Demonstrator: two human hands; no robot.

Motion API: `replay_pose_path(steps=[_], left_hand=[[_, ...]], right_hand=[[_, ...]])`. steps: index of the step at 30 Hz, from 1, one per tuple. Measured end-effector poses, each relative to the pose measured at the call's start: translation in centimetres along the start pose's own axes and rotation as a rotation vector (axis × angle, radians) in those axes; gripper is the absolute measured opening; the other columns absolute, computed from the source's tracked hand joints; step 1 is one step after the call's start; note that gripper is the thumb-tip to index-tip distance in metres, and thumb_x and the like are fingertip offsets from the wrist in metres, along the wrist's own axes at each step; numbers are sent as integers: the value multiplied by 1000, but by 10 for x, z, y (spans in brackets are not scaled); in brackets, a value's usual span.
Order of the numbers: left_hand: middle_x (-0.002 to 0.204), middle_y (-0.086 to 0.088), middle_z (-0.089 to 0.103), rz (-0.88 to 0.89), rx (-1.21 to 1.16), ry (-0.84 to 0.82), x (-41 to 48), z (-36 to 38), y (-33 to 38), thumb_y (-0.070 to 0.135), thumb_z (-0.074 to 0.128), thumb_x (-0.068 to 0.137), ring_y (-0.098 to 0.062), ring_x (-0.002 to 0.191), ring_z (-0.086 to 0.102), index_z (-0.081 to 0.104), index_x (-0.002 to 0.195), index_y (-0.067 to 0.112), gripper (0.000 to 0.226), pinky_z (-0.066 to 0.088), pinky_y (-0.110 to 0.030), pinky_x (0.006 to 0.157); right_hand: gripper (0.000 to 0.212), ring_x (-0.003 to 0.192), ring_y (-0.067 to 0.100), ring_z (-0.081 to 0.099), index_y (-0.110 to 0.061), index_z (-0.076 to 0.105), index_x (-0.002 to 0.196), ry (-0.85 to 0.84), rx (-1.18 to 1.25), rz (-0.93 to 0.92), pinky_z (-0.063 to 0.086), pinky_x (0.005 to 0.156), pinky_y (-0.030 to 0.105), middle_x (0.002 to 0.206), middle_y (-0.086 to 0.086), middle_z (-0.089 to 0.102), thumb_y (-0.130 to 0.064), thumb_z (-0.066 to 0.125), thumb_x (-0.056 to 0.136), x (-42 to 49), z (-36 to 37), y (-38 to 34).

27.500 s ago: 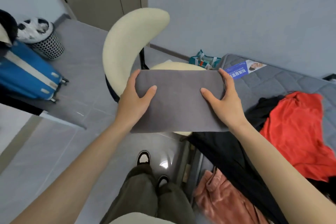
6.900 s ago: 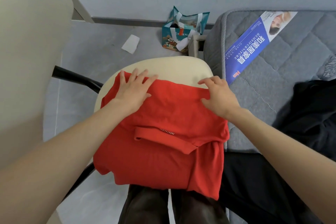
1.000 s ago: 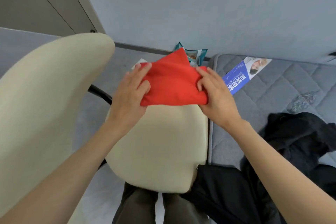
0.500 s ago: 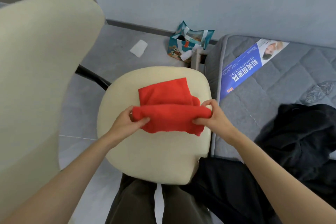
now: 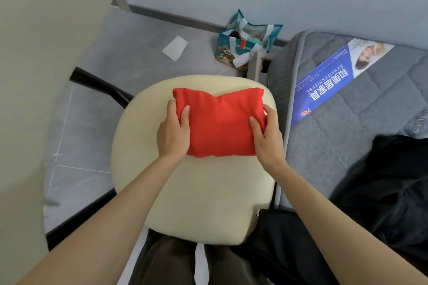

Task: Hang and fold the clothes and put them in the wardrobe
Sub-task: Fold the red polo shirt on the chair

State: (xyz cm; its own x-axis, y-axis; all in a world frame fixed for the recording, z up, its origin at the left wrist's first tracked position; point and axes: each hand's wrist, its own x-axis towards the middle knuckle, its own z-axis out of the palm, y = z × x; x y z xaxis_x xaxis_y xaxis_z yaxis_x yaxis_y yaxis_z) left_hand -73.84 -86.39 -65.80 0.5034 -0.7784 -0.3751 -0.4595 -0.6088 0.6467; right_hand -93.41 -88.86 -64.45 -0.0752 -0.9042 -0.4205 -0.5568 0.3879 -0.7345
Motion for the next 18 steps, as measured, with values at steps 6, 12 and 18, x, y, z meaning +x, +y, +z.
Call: replay_pose_path(steps=[6, 12, 18], left_hand=[[103, -13, 64, -215, 152, -18, -16, 10, -19, 40, 32, 101, -37, 94, 60, 39, 120, 11, 35, 47, -43, 71], [152, -6, 34, 399, 301, 90, -25, 17, 3, 23, 38, 101, -23, 141, 29, 35, 145, 12, 46, 22, -42, 115], [160, 1, 12, 414, 556, -80, -28, 43, -24, 41, 22, 101, -26, 148, 7, 16, 152, 23, 55, 11, -51, 118]], right_hand=[[46, 100, 9, 45, -24, 38, 139, 92, -190, -9, 38, 90, 32, 128, 4, 47, -9, 46, 96, -9, 15, 10], [67, 144, 27, 22, -26, 37, 146, 67, -643, -441, 15, 116, 41, 157, 5, 24, -4, 41, 83, -10, 34, -19], [55, 144, 12, -22, -43, -5, 148, -106, -824, -320, -7, 118, 51, 160, -5, -15, -38, 24, 101, -1, 49, 11]])
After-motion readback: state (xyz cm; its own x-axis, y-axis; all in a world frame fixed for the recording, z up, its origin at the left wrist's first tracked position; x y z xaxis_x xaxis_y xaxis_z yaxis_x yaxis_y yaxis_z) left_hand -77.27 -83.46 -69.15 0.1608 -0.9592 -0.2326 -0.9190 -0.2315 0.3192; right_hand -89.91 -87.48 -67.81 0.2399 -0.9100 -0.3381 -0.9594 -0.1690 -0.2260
